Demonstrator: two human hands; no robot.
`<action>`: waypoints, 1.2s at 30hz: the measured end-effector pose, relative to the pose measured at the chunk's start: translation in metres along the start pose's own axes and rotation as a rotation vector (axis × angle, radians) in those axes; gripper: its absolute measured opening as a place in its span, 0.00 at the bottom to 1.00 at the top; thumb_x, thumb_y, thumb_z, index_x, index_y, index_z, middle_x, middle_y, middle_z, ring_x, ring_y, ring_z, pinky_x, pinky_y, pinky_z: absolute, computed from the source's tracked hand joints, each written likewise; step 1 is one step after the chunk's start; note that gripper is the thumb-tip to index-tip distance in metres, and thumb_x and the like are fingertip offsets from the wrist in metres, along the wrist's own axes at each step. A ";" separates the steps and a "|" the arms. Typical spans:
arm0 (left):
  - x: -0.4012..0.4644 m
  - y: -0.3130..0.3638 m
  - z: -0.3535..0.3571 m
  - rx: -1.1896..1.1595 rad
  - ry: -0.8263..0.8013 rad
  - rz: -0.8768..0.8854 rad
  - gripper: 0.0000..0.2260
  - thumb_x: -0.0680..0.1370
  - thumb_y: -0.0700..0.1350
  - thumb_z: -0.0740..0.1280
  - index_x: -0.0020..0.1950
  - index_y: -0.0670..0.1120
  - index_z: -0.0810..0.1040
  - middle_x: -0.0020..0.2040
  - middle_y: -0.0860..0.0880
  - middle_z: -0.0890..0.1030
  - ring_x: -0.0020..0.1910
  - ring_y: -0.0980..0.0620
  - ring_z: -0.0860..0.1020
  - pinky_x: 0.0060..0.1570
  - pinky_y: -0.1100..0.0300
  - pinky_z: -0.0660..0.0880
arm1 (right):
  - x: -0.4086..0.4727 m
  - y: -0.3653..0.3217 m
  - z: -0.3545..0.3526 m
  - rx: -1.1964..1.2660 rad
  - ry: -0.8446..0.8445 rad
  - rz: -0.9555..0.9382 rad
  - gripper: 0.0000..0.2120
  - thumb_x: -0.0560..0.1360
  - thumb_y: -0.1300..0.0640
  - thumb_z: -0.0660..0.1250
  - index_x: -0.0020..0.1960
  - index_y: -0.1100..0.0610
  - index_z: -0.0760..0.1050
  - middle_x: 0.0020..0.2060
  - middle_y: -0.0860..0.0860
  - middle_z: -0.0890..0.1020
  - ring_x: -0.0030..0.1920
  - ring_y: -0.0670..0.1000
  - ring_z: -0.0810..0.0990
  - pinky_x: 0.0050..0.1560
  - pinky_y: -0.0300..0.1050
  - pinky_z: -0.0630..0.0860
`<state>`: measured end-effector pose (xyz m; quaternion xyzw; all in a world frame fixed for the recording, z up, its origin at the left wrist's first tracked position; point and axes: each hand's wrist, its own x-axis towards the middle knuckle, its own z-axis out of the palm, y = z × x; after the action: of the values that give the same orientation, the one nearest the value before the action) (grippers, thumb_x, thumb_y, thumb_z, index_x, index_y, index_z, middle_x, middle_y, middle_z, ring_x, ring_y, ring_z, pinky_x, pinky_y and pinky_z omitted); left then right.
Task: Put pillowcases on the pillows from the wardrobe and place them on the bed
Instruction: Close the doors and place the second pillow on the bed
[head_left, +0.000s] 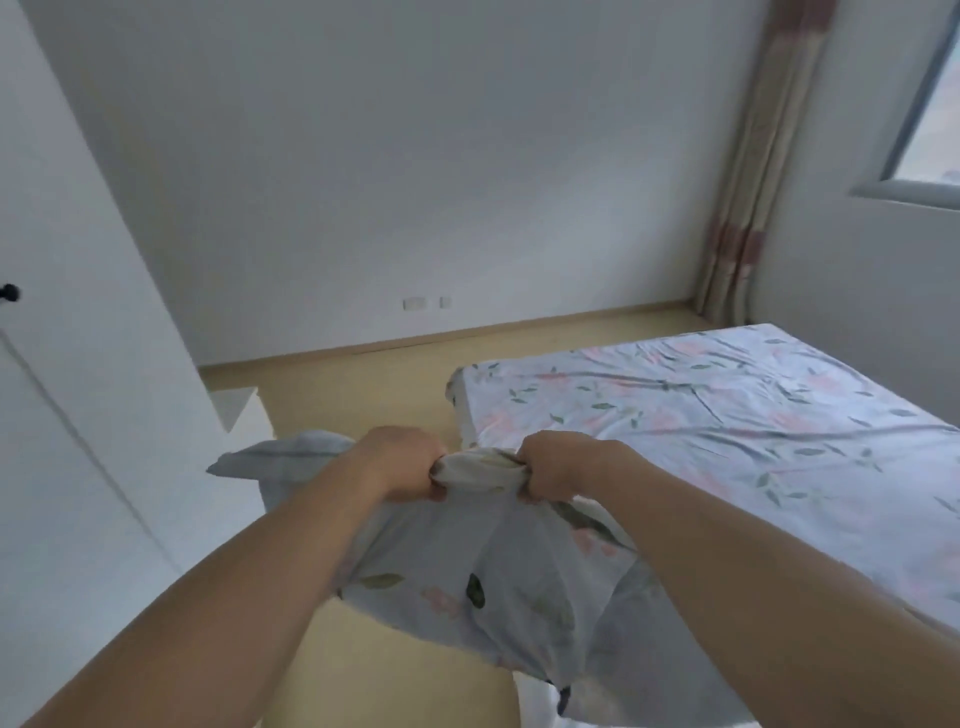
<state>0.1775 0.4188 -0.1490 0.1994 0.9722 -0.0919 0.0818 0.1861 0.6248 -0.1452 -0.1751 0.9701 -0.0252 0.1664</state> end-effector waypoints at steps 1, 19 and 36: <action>0.022 0.010 -0.008 0.010 0.019 0.035 0.11 0.73 0.58 0.68 0.45 0.51 0.79 0.45 0.50 0.82 0.39 0.50 0.76 0.37 0.59 0.68 | -0.002 0.021 -0.001 0.015 0.042 0.051 0.05 0.72 0.55 0.65 0.43 0.57 0.75 0.37 0.52 0.78 0.37 0.53 0.77 0.36 0.43 0.71; 0.269 -0.064 -0.065 -0.099 0.227 0.505 0.10 0.75 0.44 0.62 0.34 0.50 0.68 0.41 0.49 0.77 0.41 0.47 0.75 0.38 0.57 0.69 | 0.147 0.084 -0.045 0.044 0.554 0.646 0.05 0.71 0.60 0.61 0.46 0.53 0.72 0.45 0.51 0.77 0.47 0.55 0.77 0.42 0.44 0.68; 0.511 -0.252 -0.073 -0.267 0.442 0.604 0.06 0.72 0.41 0.61 0.35 0.47 0.70 0.41 0.44 0.80 0.39 0.40 0.75 0.36 0.56 0.65 | 0.428 0.109 -0.101 0.098 0.763 0.819 0.07 0.72 0.54 0.63 0.49 0.51 0.73 0.47 0.49 0.80 0.50 0.54 0.78 0.42 0.44 0.67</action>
<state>-0.3963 0.3966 -0.1416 0.4788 0.8674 0.1085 -0.0811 -0.2621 0.5768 -0.1957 0.2452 0.9480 -0.0649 -0.1922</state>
